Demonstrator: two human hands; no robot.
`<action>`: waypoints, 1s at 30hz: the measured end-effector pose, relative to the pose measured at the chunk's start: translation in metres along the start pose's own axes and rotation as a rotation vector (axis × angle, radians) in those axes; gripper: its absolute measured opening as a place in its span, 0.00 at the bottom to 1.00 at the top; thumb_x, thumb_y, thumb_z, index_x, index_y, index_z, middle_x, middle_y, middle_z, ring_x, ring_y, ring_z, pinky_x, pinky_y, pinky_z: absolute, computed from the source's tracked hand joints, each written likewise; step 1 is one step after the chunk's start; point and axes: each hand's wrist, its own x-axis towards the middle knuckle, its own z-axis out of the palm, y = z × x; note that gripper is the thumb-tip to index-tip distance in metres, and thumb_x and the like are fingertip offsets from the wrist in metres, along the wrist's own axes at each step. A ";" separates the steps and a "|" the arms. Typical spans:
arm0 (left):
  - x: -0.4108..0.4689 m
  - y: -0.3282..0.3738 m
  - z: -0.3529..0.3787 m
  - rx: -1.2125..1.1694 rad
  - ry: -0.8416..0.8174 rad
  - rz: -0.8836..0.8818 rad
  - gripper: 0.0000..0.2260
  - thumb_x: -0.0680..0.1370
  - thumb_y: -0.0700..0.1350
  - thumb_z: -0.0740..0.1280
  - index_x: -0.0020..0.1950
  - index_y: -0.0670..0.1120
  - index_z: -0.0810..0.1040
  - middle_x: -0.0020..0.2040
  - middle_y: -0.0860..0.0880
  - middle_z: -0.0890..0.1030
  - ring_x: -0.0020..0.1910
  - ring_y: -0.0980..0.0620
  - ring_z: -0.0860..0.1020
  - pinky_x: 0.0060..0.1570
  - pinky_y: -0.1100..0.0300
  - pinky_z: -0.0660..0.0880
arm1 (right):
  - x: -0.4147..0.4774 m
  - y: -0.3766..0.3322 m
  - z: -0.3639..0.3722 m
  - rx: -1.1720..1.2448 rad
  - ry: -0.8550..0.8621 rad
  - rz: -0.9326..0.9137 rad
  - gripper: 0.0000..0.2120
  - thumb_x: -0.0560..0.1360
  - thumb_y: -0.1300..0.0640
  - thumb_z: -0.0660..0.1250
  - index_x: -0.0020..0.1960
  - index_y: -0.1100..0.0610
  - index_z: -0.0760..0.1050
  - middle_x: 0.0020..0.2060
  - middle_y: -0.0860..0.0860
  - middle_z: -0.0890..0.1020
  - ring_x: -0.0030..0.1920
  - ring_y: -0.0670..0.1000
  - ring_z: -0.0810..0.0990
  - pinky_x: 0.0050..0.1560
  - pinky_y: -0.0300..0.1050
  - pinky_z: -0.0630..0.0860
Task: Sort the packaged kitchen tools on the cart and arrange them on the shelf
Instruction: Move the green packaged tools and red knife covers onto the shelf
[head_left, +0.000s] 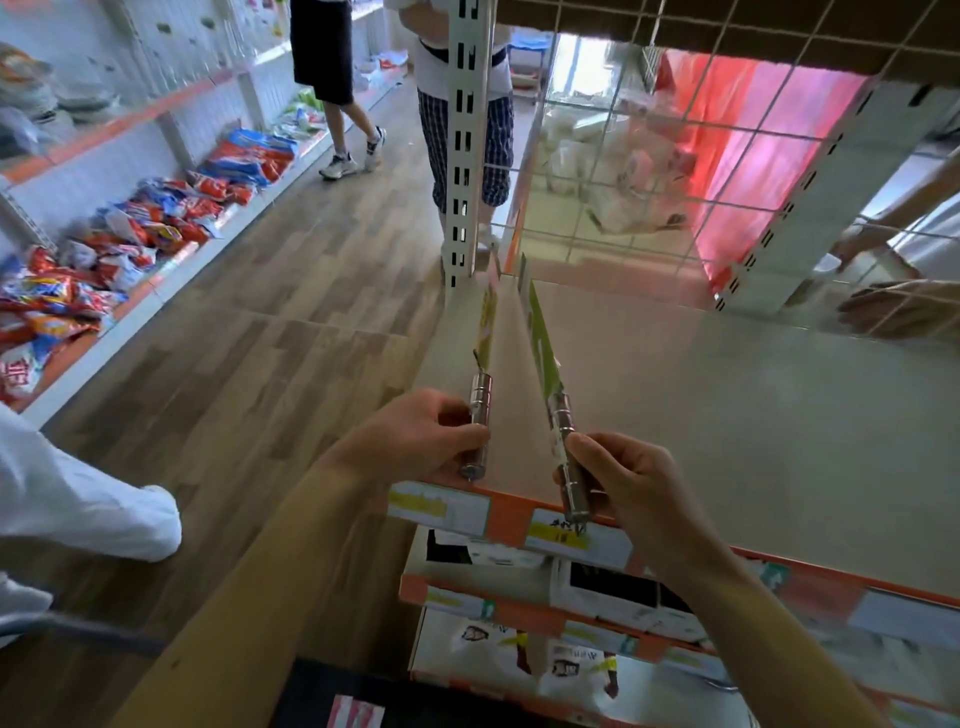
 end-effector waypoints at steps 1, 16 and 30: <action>0.002 0.000 -0.001 0.025 0.000 -0.003 0.07 0.78 0.41 0.63 0.54 0.42 0.78 0.40 0.49 0.80 0.32 0.59 0.79 0.34 0.69 0.78 | 0.000 0.000 0.001 0.004 0.003 0.007 0.10 0.76 0.61 0.61 0.38 0.59 0.77 0.28 0.52 0.78 0.25 0.43 0.76 0.28 0.35 0.76; 0.014 -0.006 0.005 0.555 0.276 0.074 0.17 0.73 0.53 0.69 0.50 0.39 0.79 0.46 0.41 0.83 0.43 0.45 0.81 0.46 0.50 0.79 | 0.009 -0.001 -0.001 0.153 -0.004 0.136 0.11 0.76 0.59 0.61 0.39 0.61 0.79 0.29 0.54 0.78 0.24 0.47 0.75 0.26 0.37 0.76; 0.007 0.007 0.027 0.456 0.566 0.377 0.17 0.76 0.52 0.64 0.59 0.42 0.77 0.51 0.47 0.80 0.50 0.50 0.76 0.48 0.61 0.73 | 0.003 -0.008 -0.005 0.178 0.007 0.116 0.10 0.76 0.59 0.63 0.40 0.63 0.78 0.29 0.53 0.79 0.24 0.45 0.75 0.26 0.34 0.74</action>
